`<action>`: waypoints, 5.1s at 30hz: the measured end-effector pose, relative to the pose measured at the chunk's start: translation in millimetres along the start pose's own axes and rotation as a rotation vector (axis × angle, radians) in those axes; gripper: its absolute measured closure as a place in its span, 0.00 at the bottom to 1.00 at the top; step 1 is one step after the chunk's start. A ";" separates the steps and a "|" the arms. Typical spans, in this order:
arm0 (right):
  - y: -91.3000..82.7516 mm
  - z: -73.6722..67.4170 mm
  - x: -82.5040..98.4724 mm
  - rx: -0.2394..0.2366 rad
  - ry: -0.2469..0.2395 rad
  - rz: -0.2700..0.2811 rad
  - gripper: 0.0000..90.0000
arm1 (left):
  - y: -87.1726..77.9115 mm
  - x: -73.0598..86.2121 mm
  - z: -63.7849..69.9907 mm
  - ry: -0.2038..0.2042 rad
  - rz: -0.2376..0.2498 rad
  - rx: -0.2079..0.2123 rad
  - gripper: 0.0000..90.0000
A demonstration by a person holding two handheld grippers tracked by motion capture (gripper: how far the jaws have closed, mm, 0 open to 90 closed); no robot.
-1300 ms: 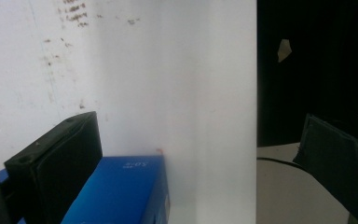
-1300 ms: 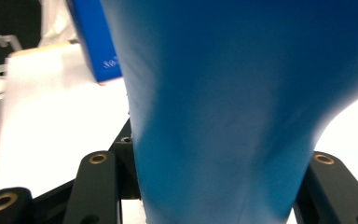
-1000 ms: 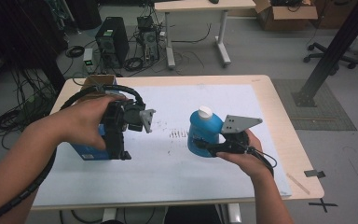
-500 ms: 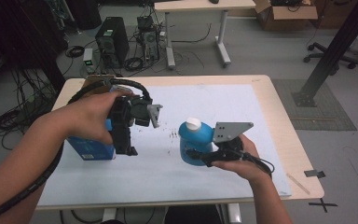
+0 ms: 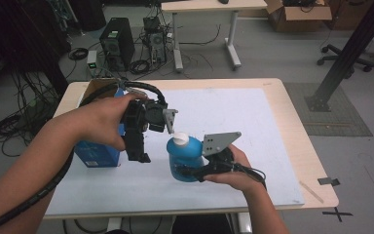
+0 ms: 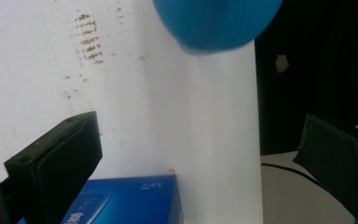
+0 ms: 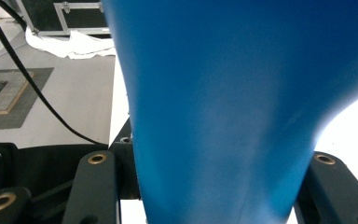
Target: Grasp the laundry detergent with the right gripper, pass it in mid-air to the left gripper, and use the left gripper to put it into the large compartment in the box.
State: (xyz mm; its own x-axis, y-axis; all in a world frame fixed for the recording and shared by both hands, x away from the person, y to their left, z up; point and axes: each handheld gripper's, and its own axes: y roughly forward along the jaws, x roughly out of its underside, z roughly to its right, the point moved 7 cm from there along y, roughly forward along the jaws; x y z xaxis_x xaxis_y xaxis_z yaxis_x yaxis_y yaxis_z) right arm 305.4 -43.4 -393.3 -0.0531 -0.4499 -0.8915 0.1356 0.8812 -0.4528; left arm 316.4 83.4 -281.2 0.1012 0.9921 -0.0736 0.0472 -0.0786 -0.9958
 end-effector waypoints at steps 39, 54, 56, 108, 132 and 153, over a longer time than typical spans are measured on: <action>48.4 0.7 -12.2 -0.040 -0.011 0.024 0.50 | 23.0 -14.7 1.8 0.033 -0.014 0.035 0.00; 47.7 2.6 -13.8 -0.025 -0.010 0.017 0.50 | 23.8 -16.5 1.2 0.031 -0.024 0.011 0.14; 47.6 3.5 -13.7 -0.020 -0.008 0.016 0.50 | 20.7 -18.1 2.7 0.032 -0.012 0.009 0.17; 47.6 -1.9 -19.8 -0.032 0.007 0.035 0.50 | 19.9 -23.0 3.7 0.019 -0.079 -0.054 0.42; 37.9 6.2 -18.3 0.017 0.108 0.104 0.07 | 14.2 -16.5 -2.5 -0.002 -0.121 -0.053 0.42; -9.3 6.3 -16.7 0.069 0.098 0.154 0.00 | 3.0 -12.8 -9.7 -0.179 -0.161 -0.029 0.42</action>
State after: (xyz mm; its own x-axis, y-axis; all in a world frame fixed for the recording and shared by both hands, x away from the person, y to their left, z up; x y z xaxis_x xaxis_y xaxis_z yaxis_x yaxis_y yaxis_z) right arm 311.3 -45.0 -374.1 -0.1223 -0.2912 -0.9488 0.2173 0.9249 -0.3119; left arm 324.9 69.5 -282.7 -0.0872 0.9934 0.0750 0.0776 0.0818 -0.9936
